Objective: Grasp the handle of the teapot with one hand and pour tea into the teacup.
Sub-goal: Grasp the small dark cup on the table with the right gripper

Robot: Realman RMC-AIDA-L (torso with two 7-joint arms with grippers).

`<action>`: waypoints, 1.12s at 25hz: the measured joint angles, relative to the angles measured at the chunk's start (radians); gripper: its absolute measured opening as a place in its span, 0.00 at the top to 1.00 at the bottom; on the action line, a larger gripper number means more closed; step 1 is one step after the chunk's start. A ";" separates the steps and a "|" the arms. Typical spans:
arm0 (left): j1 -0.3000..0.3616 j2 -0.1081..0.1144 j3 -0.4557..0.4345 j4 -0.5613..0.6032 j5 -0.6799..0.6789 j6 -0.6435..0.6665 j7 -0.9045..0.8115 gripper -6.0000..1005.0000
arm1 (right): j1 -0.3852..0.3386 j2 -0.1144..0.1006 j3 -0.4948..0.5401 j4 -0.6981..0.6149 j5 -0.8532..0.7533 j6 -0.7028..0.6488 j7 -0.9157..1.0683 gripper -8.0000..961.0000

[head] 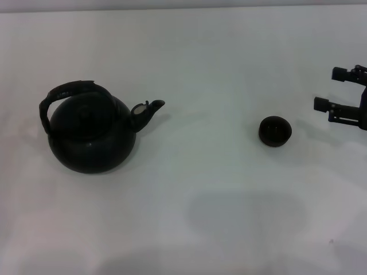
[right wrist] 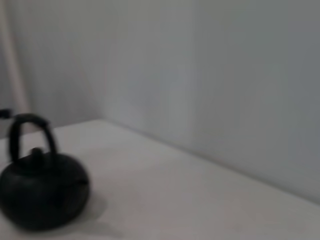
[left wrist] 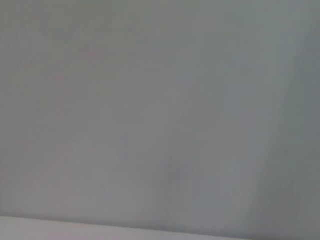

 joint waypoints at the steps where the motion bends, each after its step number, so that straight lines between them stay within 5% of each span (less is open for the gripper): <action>1: -0.002 0.000 0.000 0.000 0.000 0.000 0.000 0.24 | 0.003 -0.001 0.001 0.033 -0.033 0.010 0.039 0.12; 5: -0.010 -0.002 0.000 0.001 -0.002 0.000 0.001 0.24 | 0.007 0.011 0.000 0.153 -0.137 0.016 0.141 0.12; 14: -0.013 -0.007 0.000 0.002 -0.002 0.003 0.005 0.24 | 0.091 0.084 -0.018 0.245 -0.430 0.003 0.248 0.12; 28: -0.015 -0.011 0.000 0.001 -0.002 0.004 0.009 0.25 | 0.099 0.087 -0.165 0.244 -0.440 -0.141 0.258 0.12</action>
